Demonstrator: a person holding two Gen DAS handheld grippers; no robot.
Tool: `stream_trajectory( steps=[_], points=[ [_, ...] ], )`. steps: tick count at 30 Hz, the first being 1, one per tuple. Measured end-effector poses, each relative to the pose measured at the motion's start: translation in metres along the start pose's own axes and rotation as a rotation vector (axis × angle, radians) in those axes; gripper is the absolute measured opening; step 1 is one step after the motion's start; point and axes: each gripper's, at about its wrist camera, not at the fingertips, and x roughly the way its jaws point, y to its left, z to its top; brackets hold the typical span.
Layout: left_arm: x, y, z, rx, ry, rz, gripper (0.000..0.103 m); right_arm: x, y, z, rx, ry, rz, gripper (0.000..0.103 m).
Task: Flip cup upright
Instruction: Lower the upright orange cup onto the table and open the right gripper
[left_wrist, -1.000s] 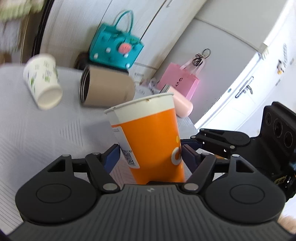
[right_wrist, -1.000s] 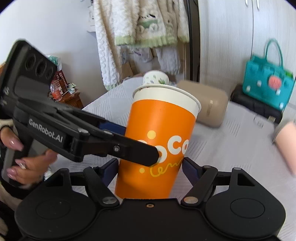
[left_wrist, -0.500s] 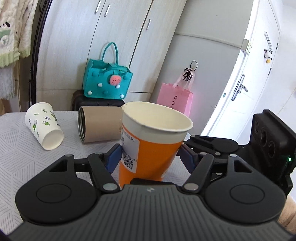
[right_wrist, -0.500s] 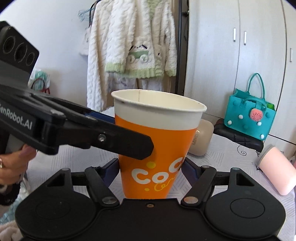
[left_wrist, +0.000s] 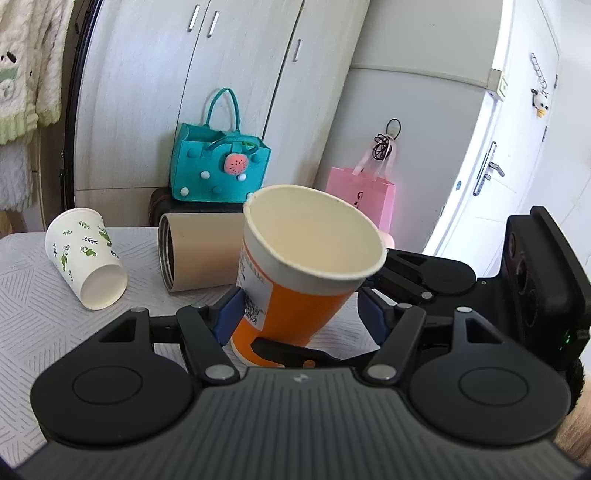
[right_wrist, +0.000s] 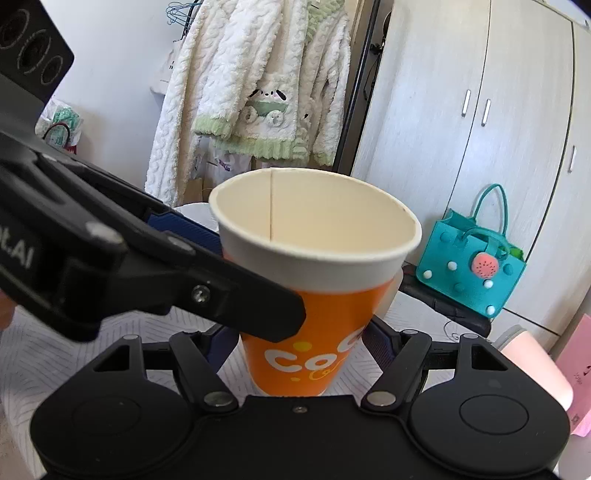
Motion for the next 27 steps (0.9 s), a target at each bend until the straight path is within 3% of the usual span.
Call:
stream_trajectory(
  steps=[9,13,17,22,27],
  points=[
    [0.011,0.001,-0.003,-0.020,0.007,0.001,0.067,0.016,-0.012,-0.006,0.083,0.074,0.042,0.074],
    [0.007,-0.001,-0.004,-0.028,0.013,0.001,0.077,0.011,-0.009,-0.009,0.078,0.077,0.042,0.079],
    [-0.001,-0.003,-0.004,-0.044,0.046,0.000,0.080,-0.004,-0.011,-0.009,0.084,0.059,0.027,0.083],
    [-0.023,-0.016,-0.009,-0.034,0.024,0.069,0.082,-0.026,-0.013,-0.011,0.108,0.042,-0.010,0.084],
    [-0.043,-0.032,-0.011,0.001,0.028,0.188,0.082,-0.053,-0.011,-0.014,0.177,0.040,-0.034,0.084]
  ],
)
